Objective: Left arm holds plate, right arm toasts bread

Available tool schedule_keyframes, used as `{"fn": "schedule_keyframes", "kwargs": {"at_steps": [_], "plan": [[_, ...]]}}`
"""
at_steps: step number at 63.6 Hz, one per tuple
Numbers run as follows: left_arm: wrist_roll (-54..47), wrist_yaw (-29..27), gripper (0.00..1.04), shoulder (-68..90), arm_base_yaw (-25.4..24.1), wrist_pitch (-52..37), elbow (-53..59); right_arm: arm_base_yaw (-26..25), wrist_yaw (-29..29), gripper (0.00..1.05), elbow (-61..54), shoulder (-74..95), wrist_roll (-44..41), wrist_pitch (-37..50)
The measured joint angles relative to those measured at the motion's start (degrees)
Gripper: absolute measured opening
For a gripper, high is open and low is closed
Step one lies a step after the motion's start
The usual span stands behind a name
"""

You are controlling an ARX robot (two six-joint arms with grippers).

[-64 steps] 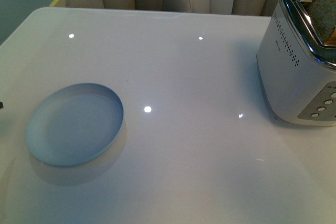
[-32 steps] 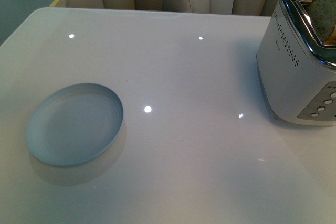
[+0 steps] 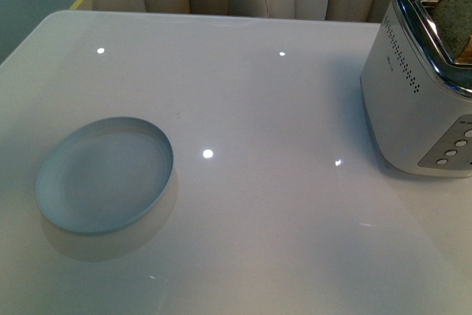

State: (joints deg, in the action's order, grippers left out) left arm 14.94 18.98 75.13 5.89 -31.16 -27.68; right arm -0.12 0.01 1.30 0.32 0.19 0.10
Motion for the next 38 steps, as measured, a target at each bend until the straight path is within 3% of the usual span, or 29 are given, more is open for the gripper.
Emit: {"fn": "schedule_keyframes", "kwargs": {"at_steps": [25, 27, 29, 34, 38], "plan": [[3.43, -0.63, 0.98, 2.51, 0.33, -4.96, 2.51, 0.00, 0.00, 0.96, 0.00, 0.00, 0.00, -0.02], [2.32, -2.84, 0.96, 3.08, 0.72, -6.62, 2.91, 0.00, 0.00, 0.96, 0.00, 0.00, 0.00, -0.02], [-0.92, -11.37, 0.89, 4.42, 1.75, -14.75, 4.94, 0.02, 0.02, 0.96, 0.00, 0.00, 0.00, -0.02], [-7.41, -23.17, 0.75, 5.88, 2.03, -28.72, 10.14, 0.02, 0.02, 0.96, 0.00, 0.00, 0.00, -0.02], [-10.47, -25.66, 0.64, 5.20, 1.29, -33.55, 13.14, 0.02, 0.02, 0.96, 0.00, 0.00, 0.00, -0.02]]}}
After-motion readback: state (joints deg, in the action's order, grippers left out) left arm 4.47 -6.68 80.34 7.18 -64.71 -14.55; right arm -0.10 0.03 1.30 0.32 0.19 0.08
